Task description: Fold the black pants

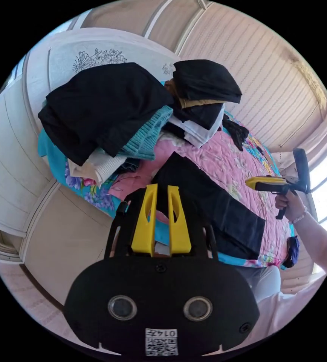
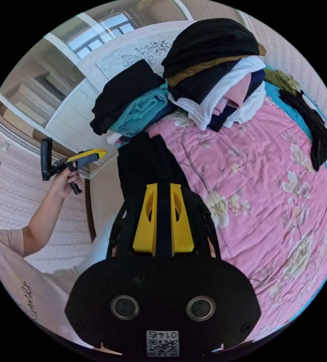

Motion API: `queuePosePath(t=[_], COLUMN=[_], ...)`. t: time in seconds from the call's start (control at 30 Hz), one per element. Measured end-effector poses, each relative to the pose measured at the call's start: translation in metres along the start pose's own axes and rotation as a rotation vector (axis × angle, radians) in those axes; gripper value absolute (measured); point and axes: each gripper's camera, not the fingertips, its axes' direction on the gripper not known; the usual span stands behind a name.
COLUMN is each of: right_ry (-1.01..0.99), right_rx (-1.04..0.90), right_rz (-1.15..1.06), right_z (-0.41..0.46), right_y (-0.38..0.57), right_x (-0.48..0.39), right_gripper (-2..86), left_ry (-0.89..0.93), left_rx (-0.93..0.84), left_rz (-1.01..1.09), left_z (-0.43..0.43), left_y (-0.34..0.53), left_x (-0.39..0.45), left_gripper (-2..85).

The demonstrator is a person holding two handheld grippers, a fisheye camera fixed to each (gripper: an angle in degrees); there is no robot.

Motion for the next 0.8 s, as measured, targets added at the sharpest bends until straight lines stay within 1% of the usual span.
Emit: queuePosePath(t=[0.07,0.13,0.17,0.23,0.3,0.37,0.4,0.43,0.47,0.5,0.53,0.57,0.63,0.7,0.73,0.8], right_ry=[0.066,0.101,0.101,0.135,0.162,0.179,0.186,0.194,0.203,0.234,0.263,0.271,0.253,0.204,0.162,0.163], right_rx=[-0.021,-0.076,-0.093,-0.131,-0.134,-0.107,-0.102,-0.128,-0.154,-0.234,-0.275,-0.263,-0.230,-0.243,-0.280,-0.290], right_rz=[-0.019,-0.020,-0.033,-0.051,-0.081,-0.098,-0.095,-0.086,-0.083,-0.103,-0.139,-0.152,-0.113,-0.066,-0.035,-0.026], right_z=[-0.005,-0.002,0.000,0.010,0.013,0.014,0.017,0.023,0.028,0.043,0.055,0.056,0.047,0.034,0.023,0.005], right_y=[0.034,0.069,0.074,0.078,0.068,0.054,0.044,0.035,0.032,0.027,0.028,0.030,0.035,0.036,0.033,0.029], right_x=[0.011,0.020,0.020,0.015,0.005,-0.003,-0.006,-0.006,-0.005,-0.004,-0.002,-0.002,0.005,0.011,0.014,0.015], right_gripper=[2.8,1.2,1.0,0.2,-0.1,-0.2,-0.3,-0.3,-0.4,-0.4,-0.4,-0.4,-0.4,-0.4,-0.4,-0.4], left_ry=[0.046,0.148,0.172,0.232,0.240,0.210,0.144,0.055,0.020,0.006,0.013,0.020,0.063,0.072,0.068,0.075], left_rx=[0.003,-0.026,-0.040,-0.131,-0.194,-0.201,-0.223,-0.291,-0.318,-0.328,-0.317,-0.305,-0.284,-0.280,-0.281,-0.246], left_rz=[0.075,0.230,0.271,0.420,0.486,0.543,0.595,0.669,0.707,0.758,0.762,0.758,0.727,0.727,0.765,0.850], left_z=[0.000,0.010,0.014,0.036,0.050,0.059,0.067,0.078,0.083,0.091,0.097,0.098,0.099,0.094,0.086,0.072], left_y=[0.016,0.037,0.042,0.057,0.064,0.069,0.073,0.078,0.081,0.088,0.094,0.096,0.101,0.104,0.108,0.118], left_x=[0.021,0.063,0.075,0.125,0.156,0.179,0.192,0.203,0.208,0.213,0.215,0.216,0.219,0.226,0.235,0.249], left_gripper=[3.9,1.4,0.7,-0.6,-0.8,-0.9,-0.9,-1.0,-1.0,-1.0,-1.0,-1.0,-1.0,-1.0,-1.0,-1.0])
